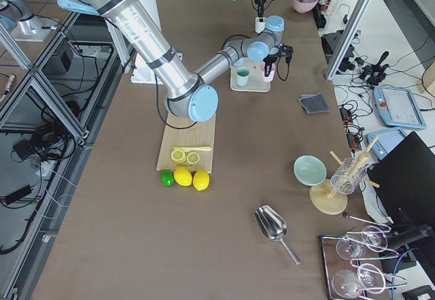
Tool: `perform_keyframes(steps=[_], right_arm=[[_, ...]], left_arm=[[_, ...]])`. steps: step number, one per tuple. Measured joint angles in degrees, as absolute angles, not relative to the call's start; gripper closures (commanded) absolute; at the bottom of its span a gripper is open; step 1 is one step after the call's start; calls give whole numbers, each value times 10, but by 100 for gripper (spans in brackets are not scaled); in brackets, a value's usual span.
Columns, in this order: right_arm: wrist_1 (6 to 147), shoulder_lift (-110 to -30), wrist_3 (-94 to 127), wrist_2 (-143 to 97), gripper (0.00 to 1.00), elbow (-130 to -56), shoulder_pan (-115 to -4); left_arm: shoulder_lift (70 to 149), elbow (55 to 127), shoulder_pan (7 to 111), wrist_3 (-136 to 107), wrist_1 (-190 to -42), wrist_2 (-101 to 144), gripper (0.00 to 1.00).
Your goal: Place all cups on tray
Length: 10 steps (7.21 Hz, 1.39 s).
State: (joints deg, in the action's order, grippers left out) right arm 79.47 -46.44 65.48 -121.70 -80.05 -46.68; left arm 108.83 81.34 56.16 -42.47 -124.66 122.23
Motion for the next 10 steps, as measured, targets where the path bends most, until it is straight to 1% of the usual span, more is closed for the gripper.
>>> perform_keyframes(steps=[1, 3, 5, 6, 7, 10], right_arm=[[795, -465, 655, -1216, 100, -800, -464], [794, -465, 654, -1211, 100, -800, -453], [794, -464, 654, -1195, 100, -794, -435], [793, -464, 654, -1192, 4, -787, -430], [789, -464, 654, -1191, 0, -783, -428], [783, -462, 671, -1204, 0, -782, -442]], left_arm=[[1099, 819, 571, -425, -1228, 1240, 100], [1146, 826, 597, -426, -1153, 1273, 100], [1188, 828, 602, -450, -1111, 1278, 100], [1206, 828, 601, -474, -1103, 1278, 100], [1219, 828, 596, -497, -1100, 1278, 100], [1255, 826, 555, -570, -1099, 1252, 100]])
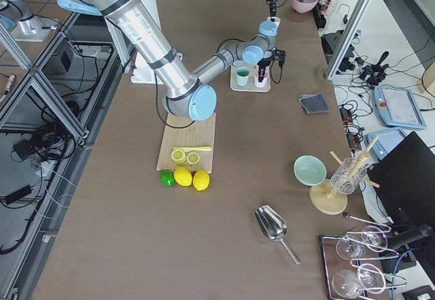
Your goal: Place all cups on tray
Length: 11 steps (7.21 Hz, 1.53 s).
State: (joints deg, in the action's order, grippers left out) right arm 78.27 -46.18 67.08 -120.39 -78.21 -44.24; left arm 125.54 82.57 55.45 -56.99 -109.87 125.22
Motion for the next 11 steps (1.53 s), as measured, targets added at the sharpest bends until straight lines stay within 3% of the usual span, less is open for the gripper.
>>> perform_keyframes(steps=[7, 8, 9, 11], right_arm=[[786, -518, 532, -1303, 0, -789, -592], [785, -530, 510, -1305, 0, -789, -604], [784, -539, 494, -1305, 0, -793, -614], [783, -550, 482, -1303, 0, -806, -623]], left_arm=[[1325, 804, 407, -669, -1100, 1131, 100], [1326, 803, 392, -669, -1100, 1116, 66], [1326, 803, 383, -668, -1100, 1107, 3], [1326, 809, 381, -654, -1100, 1081, 2]])
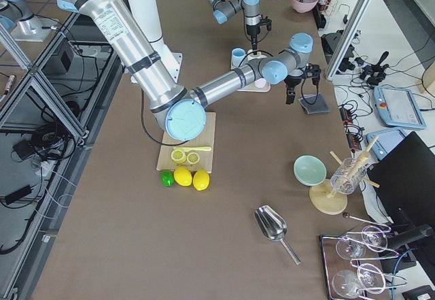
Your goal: Place all cups on tray
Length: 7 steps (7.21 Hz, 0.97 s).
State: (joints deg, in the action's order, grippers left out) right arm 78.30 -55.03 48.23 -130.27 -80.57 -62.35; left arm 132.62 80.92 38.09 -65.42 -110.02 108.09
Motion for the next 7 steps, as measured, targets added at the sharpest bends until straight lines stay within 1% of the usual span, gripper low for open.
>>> perform_keyframes(steps=[2, 4, 5, 7], right_arm=[[781, -575, 463, -1301, 0, -827, -642], [771, -638, 420, -1297, 0, -884, -664], [768, -660, 411, -1290, 0, -904, -672], [770, -700, 400, -1264, 0, -921, -687]], left_arm=[[1327, 826, 430, -583, -1098, 1096, 2], [1311, 835, 513, -502, -1098, 1143, 2], [1283, 850, 541, -470, -1114, 1152, 2], [1219, 865, 597, -402, -1148, 1159, 2]])
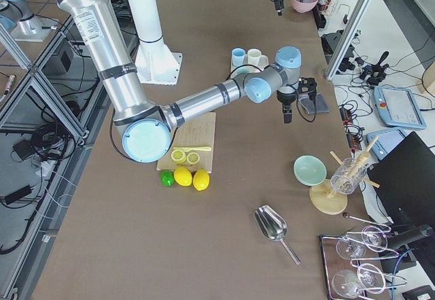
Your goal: Place all cups on tray
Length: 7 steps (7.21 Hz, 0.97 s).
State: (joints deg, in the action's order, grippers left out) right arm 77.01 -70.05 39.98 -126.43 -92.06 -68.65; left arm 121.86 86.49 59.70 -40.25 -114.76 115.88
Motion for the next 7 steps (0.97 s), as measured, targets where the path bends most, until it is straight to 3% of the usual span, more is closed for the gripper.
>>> perform_keyframes(steps=[3, 7], right_arm=[[846, -761, 213, -1246, 0, -931, -753], [930, -898, -45, -1302, 0, -959, -862]], left_arm=[[1126, 865, 689, -272, -1150, 1196, 2], [952, 893, 843, -122, -1156, 1293, 2]])
